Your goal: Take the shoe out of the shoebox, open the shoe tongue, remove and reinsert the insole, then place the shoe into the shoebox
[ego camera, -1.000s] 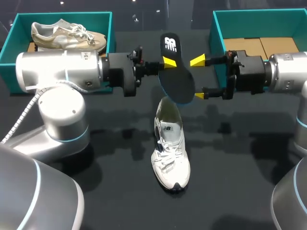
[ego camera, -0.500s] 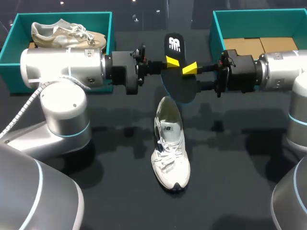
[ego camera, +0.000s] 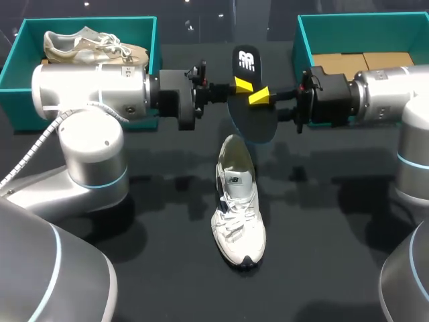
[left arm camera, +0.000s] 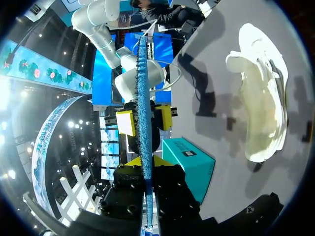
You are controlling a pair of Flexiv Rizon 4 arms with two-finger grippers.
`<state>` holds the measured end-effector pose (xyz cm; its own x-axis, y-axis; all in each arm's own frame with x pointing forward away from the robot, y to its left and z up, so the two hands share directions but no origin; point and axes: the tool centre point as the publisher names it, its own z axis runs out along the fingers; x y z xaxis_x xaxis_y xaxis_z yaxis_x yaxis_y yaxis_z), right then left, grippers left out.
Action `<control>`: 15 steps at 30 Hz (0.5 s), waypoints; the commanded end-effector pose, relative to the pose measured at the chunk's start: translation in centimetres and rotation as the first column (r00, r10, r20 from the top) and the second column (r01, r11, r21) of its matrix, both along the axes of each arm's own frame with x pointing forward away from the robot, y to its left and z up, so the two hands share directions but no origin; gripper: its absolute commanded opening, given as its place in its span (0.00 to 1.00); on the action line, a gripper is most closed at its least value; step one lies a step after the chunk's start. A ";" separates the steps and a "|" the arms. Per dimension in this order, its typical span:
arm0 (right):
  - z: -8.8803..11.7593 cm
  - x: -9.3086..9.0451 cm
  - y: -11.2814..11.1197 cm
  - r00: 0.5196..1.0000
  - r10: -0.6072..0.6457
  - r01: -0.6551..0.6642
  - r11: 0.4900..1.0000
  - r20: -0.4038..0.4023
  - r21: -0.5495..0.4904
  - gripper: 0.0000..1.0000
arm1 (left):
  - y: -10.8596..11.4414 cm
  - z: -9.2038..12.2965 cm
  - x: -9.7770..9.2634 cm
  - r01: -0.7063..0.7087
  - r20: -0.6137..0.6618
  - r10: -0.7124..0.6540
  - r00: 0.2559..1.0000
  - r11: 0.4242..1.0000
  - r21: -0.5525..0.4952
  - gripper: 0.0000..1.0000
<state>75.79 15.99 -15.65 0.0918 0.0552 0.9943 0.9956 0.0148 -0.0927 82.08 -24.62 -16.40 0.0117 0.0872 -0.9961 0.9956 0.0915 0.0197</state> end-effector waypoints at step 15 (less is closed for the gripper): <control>-0.1 0.7 1.1 1.000 0.015 -0.015 1.000 0.000 0.000 0.00 | 0.2 -0.4 -0.2 -0.005 0.001 0.005 1.000 1.000 -0.009 0.00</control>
<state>76.29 16.80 -15.70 0.0903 0.0544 0.9944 0.9954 0.0267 -0.0918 82.04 -24.45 -16.73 0.0108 0.0792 -0.9968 0.9955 0.0933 0.0182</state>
